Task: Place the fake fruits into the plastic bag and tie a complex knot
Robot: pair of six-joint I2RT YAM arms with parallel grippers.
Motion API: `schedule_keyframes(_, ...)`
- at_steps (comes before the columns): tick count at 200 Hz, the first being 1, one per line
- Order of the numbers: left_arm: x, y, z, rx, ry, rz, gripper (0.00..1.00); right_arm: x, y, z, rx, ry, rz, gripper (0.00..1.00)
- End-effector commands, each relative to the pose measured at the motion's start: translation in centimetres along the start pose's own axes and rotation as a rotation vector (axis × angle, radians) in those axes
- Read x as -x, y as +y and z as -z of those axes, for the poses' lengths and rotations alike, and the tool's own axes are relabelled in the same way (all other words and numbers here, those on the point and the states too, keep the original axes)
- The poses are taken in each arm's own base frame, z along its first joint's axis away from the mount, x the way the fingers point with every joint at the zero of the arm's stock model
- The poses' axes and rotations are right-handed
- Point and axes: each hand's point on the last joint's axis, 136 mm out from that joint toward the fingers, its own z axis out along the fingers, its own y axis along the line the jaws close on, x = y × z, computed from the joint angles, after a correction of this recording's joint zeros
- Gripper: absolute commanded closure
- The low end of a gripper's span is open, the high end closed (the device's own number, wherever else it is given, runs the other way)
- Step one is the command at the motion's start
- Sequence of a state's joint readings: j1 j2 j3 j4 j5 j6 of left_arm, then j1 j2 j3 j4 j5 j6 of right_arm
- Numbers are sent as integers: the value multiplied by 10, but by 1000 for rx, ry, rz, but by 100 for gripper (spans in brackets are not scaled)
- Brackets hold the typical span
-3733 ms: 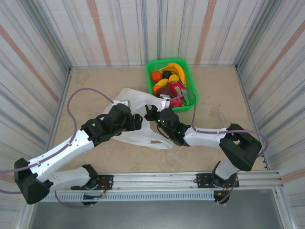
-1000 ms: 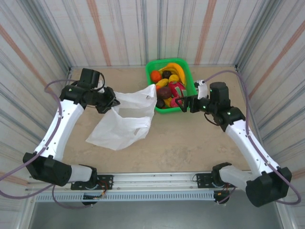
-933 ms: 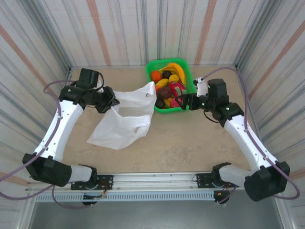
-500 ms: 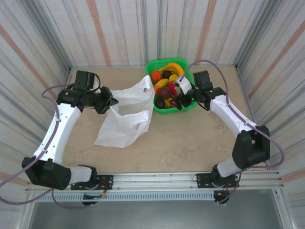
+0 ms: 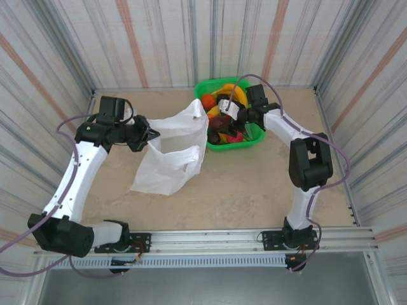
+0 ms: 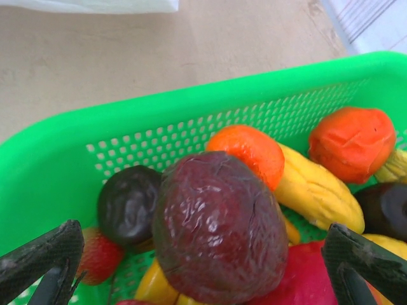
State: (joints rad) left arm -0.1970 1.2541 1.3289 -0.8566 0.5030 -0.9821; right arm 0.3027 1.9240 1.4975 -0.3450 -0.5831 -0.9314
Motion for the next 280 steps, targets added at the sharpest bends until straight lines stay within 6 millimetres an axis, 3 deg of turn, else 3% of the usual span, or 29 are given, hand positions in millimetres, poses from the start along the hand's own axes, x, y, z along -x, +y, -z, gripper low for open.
schedule_keyframes(1, -2, -3, 5, -29, -4, 10, 100, -6, 3, -16, 49, 30, 71, 1)
schedule_keyframes(102, 0, -5, 4, -31, -4, 9, 100, -40, 5, -54, 99, 150, 17, 0)
schedule_keyframes(124, 0, -6, 4, -31, -6, 9, 100, -40, 4, -54, 96, 151, 12, 8)
schedule_keyframes(162, 0, -5, 4, -32, -3, 11, 100, -33, -2, -50, 71, 142, -5, 33)
schedule_keyframes(194, -1, -6, 4, -35, 1, 12, 100, -19, -8, -37, 45, 102, -17, 49)
schedule_keyframes(232, -3, -4, 3, -39, 7, 16, 100, 6, -17, -8, -16, 10, -57, 49)
schedule_keyframes(280, -4, -5, 0, -51, 16, 14, 100, 28, -30, 49, -213, -62, -219, 52)
